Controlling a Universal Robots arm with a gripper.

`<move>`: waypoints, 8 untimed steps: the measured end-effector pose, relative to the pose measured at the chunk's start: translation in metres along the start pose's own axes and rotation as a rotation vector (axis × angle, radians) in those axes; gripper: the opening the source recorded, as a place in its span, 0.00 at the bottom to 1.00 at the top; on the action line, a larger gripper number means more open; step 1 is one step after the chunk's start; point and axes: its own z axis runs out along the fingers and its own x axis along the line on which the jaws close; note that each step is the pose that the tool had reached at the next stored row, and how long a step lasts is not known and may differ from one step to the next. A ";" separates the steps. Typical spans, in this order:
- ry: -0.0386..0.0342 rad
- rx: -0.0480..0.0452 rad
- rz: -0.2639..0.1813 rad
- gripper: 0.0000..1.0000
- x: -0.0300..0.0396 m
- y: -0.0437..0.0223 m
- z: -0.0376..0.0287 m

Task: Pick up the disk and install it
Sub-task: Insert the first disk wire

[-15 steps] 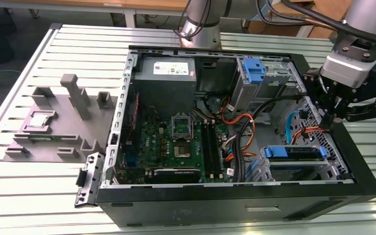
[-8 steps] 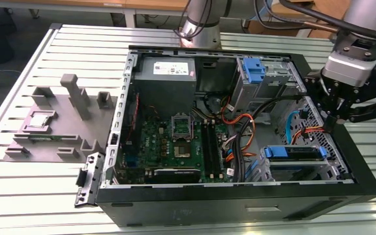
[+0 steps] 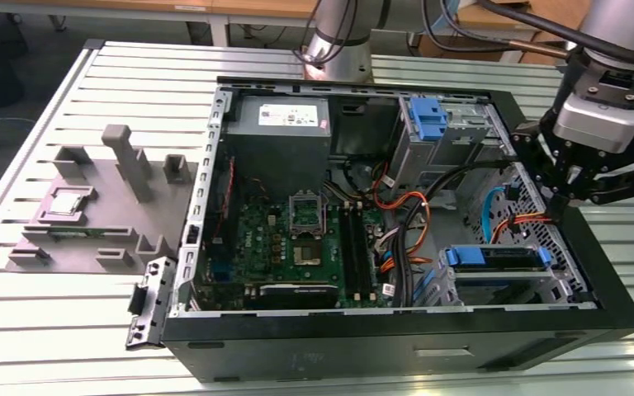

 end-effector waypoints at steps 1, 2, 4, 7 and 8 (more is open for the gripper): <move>0.0005 -0.0004 -0.001 0.11 0.0001 -0.0007 0.0001; 0.0010 -0.0006 -0.002 0.17 0.0002 -0.0014 0.0002; 0.0017 -0.0011 -0.003 0.17 0.0004 -0.0026 0.0004; 0.0031 -0.0021 -0.006 0.24 0.0009 -0.0045 0.0007; 0.0039 -0.0027 -0.008 0.24 0.0011 -0.0050 0.0008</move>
